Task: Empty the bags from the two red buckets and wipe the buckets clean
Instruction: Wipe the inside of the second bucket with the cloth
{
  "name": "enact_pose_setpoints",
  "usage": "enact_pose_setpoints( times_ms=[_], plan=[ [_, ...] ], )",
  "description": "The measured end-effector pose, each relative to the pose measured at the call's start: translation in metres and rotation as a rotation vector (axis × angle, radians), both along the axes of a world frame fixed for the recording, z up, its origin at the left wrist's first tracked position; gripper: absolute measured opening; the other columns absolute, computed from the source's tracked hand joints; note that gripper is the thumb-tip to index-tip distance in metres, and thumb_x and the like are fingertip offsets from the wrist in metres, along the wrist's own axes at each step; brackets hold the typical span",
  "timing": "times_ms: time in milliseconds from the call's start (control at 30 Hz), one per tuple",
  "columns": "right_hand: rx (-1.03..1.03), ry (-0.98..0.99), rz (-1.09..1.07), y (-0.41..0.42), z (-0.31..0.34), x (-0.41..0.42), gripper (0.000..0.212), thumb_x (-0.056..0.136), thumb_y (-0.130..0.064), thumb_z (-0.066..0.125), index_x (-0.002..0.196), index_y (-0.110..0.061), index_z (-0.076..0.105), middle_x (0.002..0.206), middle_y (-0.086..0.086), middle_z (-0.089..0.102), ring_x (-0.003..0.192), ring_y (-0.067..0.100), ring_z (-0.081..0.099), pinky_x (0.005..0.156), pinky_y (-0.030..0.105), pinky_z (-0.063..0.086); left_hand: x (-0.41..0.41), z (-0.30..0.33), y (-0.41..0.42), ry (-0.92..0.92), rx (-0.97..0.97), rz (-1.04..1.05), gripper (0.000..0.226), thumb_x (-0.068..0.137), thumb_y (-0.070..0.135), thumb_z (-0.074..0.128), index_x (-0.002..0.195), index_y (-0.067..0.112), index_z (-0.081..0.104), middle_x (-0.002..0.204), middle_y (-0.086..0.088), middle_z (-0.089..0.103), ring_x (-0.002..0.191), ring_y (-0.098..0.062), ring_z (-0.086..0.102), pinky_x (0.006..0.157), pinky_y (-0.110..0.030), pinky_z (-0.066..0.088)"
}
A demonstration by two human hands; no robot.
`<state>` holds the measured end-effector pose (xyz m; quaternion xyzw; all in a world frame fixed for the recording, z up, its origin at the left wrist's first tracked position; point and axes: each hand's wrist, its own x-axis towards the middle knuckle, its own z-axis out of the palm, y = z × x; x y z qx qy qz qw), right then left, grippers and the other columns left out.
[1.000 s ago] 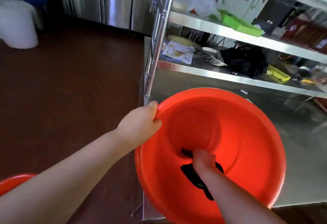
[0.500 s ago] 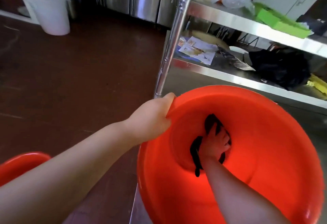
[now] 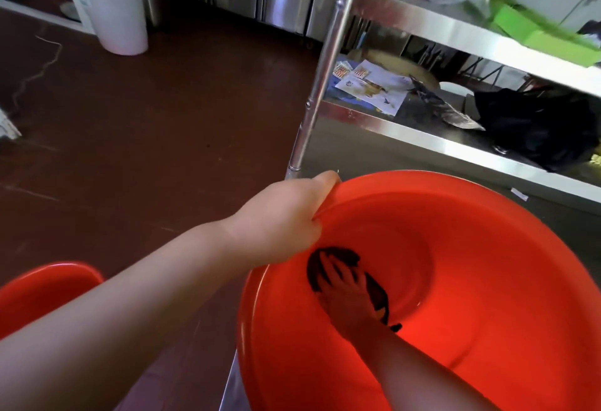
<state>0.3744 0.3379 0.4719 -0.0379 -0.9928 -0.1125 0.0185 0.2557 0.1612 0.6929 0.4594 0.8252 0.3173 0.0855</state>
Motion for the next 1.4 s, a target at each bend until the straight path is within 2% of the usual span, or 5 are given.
enact_pose_setpoints(
  times_ms=[300, 500, 800, 1067, 1400],
  plan=[
    [0.057, -0.111, 0.053, 0.009, 0.015, -0.007, 0.072, 0.058, -0.050, 0.080, 0.124, -0.027, 0.063, 0.135, -0.003, 0.056, 0.122, 0.015, 0.055, 0.098, 0.040, 0.044, -0.013, -0.005, -0.013, -0.042, -0.012, 0.066, 0.031, 0.075, 0.008, 0.054, 0.104, 0.015, 0.047, 0.077, 0.000, 0.058, 0.078, -0.025, 0.059, 0.064, -0.035, 0.045],
    [0.050, -0.030, -0.259, 0.045, 0.039, -0.037, 0.066, 0.096, -0.031, 0.037, 0.152, -0.023, 0.003, 0.160, 0.004, 0.002, 0.147, 0.024, 0.001, 0.116, 0.046, 0.000, -0.010, -0.006, -0.015, -0.033, -0.012, 0.071, 0.024, 0.075, 0.008, 0.055, 0.096, 0.016, 0.045, 0.071, 0.001, 0.055, 0.071, -0.026, 0.058, 0.060, -0.038, 0.046],
    [-0.192, 0.311, -0.736, 0.026, 0.027, 0.002, 0.073, 0.072, -0.022, 0.079, 0.136, -0.004, 0.048, 0.143, 0.025, 0.041, 0.130, 0.041, 0.043, 0.100, 0.058, 0.036, -0.004, -0.014, -0.033, -0.083, 0.029, 0.165, 0.038, 0.077, 0.007, 0.055, 0.110, 0.022, 0.045, 0.081, -0.002, 0.062, 0.079, -0.026, 0.061, 0.068, -0.039, 0.049],
    [-0.753, 0.292, -1.327, -0.054, 0.001, -0.020, 0.078, 0.095, -0.031, 0.047, 0.151, -0.010, -0.003, 0.157, 0.021, -0.010, 0.145, 0.035, -0.004, 0.112, 0.049, 0.020, -0.008, -0.023, -0.042, -0.176, 0.070, 0.239, 0.030, 0.078, 0.009, 0.057, 0.103, 0.024, 0.047, 0.078, -0.001, 0.062, 0.073, -0.020, 0.061, 0.067, -0.042, 0.052],
    [-0.506, 0.402, -1.095, -0.002, 0.014, -0.025, 0.077, 0.090, -0.022, 0.058, 0.150, -0.007, 0.012, 0.157, 0.022, 0.000, 0.146, 0.036, 0.003, 0.110, 0.055, 0.017, -0.017, -0.024, -0.052, -0.191, 0.022, 0.153, 0.027, 0.076, 0.004, 0.056, 0.099, 0.015, 0.050, 0.076, -0.005, 0.062, 0.070, -0.019, 0.062, 0.062, -0.035, 0.048]
  ],
)
